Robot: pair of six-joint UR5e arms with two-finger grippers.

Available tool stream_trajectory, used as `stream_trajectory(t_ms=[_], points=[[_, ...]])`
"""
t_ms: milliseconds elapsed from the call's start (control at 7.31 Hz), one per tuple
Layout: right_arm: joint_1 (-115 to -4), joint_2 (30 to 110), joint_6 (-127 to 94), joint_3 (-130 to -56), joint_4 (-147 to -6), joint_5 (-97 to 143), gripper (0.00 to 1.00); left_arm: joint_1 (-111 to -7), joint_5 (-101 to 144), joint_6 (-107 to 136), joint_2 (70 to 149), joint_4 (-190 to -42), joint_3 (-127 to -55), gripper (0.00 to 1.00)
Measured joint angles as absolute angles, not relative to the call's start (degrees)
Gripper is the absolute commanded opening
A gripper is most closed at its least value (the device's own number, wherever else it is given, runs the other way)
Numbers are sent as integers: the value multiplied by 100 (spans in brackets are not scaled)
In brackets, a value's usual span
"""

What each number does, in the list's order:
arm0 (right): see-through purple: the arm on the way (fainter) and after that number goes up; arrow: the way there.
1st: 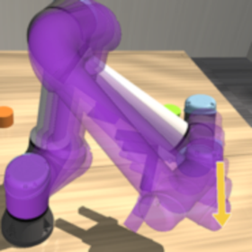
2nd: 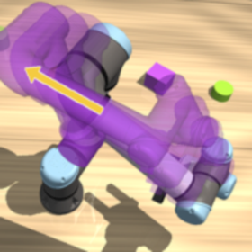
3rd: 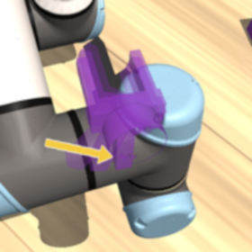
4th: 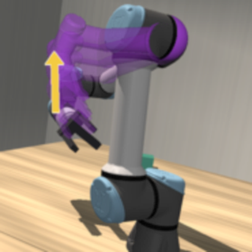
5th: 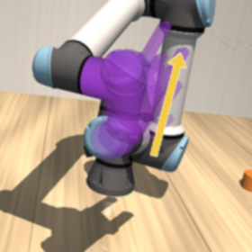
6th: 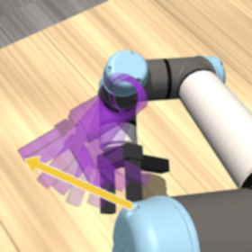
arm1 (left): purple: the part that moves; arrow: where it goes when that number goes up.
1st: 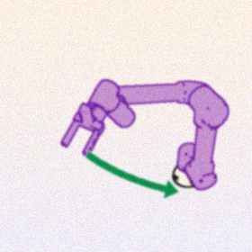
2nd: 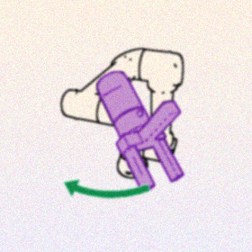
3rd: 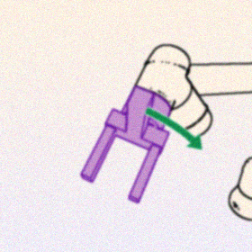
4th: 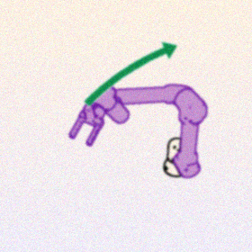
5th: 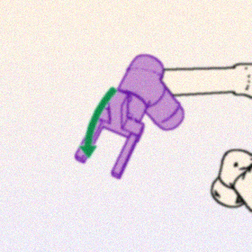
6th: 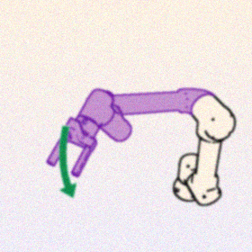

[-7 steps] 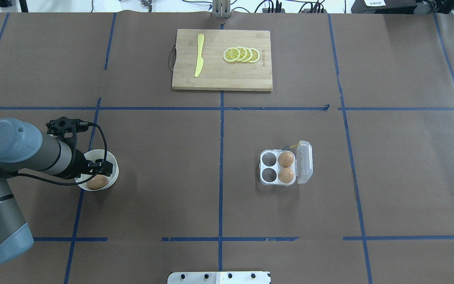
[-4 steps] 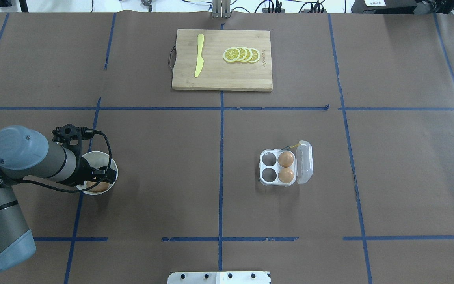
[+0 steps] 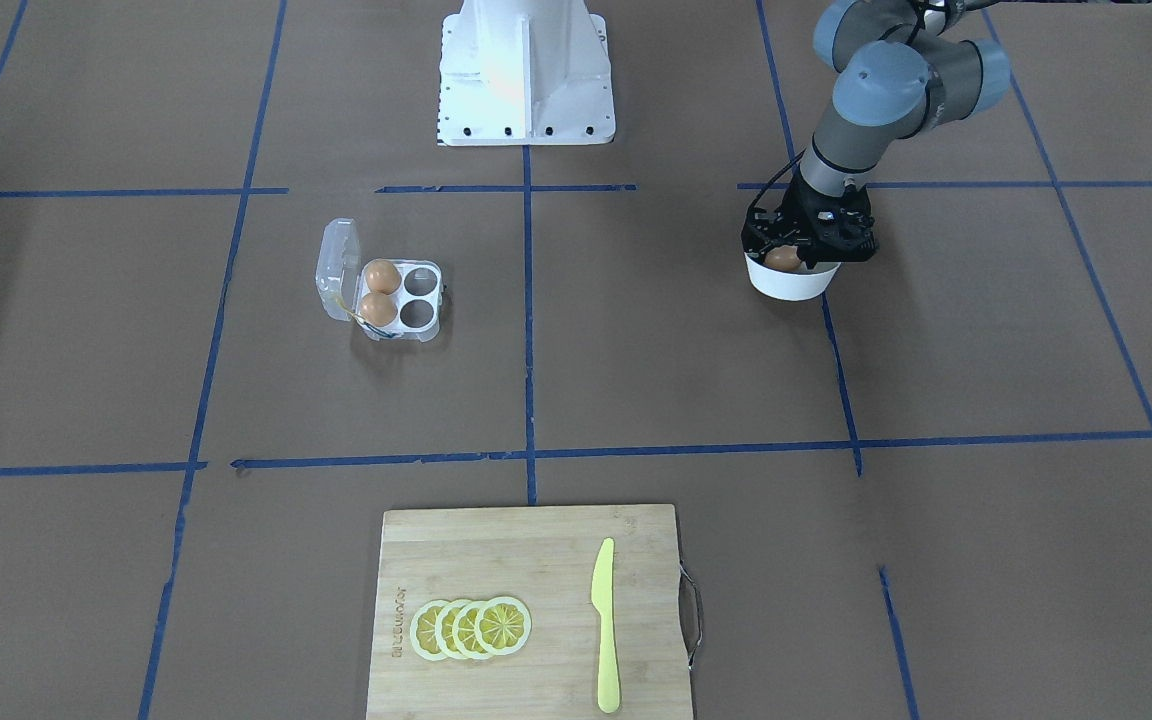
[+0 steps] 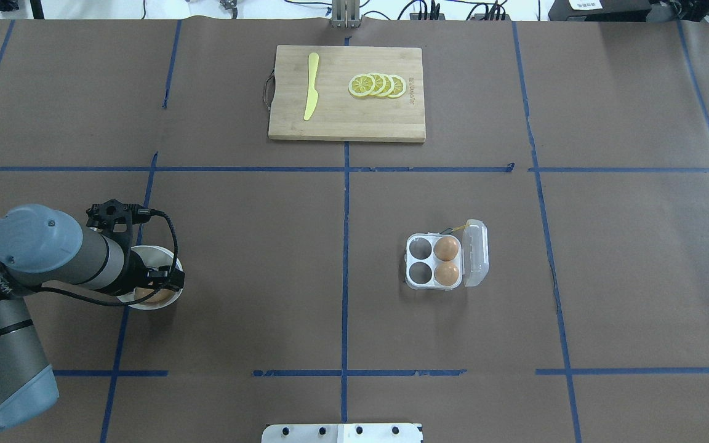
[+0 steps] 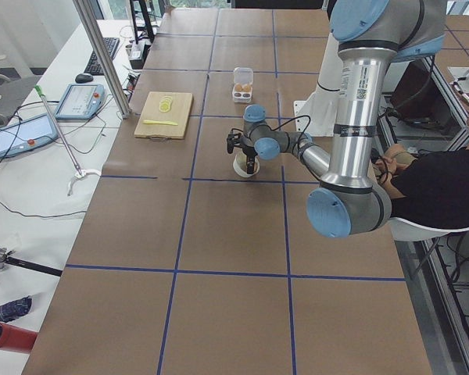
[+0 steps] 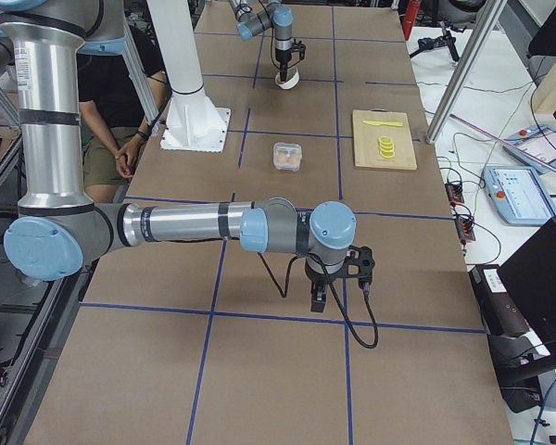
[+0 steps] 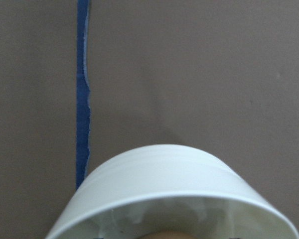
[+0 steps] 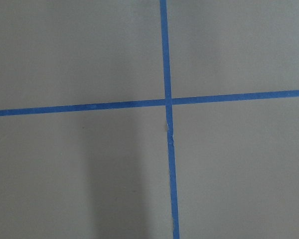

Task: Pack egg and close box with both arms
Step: 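Lower the left gripper into the white bowl and grasp the brown egg, then carry the egg with the left gripper to the clear egg carton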

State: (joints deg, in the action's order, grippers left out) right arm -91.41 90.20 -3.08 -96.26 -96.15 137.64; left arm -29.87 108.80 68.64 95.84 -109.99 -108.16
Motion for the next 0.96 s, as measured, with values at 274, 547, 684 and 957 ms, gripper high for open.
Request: stream_trajectory(t_ms=[274,547,684,957], points=[[-9141,9038,-309,-9654,-9615,13764,100,-2988,10876,6863,9581,-10990,-10837,10],[-9141,9046,-317,-9689,-9617,13766,100,-3051,10887,6857,9575,-10936,-11006,1],[-9141,9049,-326,-9711,-9621,13769,100,-3147,10893,6856,9570,-10802,-11169,0],[-9141,9058,-340,-9724,-9624,13772,100,-3422,10909,6860,9825,-10240,-11547,0]])
